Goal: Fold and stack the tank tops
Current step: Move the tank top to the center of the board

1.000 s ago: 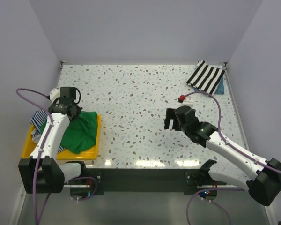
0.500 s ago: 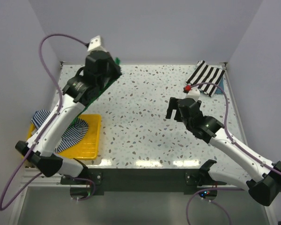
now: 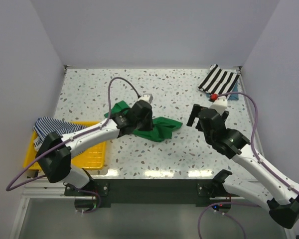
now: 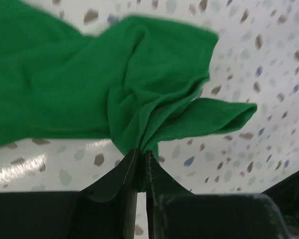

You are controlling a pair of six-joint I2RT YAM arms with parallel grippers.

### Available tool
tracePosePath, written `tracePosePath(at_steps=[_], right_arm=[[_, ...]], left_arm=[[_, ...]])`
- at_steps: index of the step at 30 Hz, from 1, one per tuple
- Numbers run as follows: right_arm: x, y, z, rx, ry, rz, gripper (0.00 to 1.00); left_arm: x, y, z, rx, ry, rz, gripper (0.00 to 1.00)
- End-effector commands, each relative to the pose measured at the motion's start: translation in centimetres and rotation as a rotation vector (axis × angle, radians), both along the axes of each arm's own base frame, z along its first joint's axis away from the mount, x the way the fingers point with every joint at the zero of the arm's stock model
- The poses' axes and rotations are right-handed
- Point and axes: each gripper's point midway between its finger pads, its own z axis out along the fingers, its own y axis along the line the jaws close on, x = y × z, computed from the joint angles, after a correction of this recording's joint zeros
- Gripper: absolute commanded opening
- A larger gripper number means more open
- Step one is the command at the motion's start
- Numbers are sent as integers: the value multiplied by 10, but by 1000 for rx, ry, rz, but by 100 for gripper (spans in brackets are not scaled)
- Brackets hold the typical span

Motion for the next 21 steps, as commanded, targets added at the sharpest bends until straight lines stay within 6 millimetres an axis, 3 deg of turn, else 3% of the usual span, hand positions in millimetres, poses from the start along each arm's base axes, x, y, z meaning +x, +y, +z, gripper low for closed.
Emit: tracePosePath(at_steps=[1, 2, 6, 11, 17, 21], right_arm=[[4, 5, -24, -16, 53, -3, 98], [4, 9, -31, -17, 69, 12, 98], [8, 19, -51, -24, 120, 30, 98], [4, 41, -85, 22, 211, 109, 97], [-8, 54, -125, 75, 301, 149, 93], [-5, 47, -137, 58, 298, 97, 88]], left_arm=[[-39, -28, 4, -161, -3, -176, 16], [-53, -24, -18, -136, 44, -209, 20], [-78, -12, -43, -104, 87, -249, 30], [-86, 0, -48, -79, 85, -256, 46], [-84, -2, -43, -95, 67, -254, 48], [-71, -16, -34, -93, 47, -266, 47]])
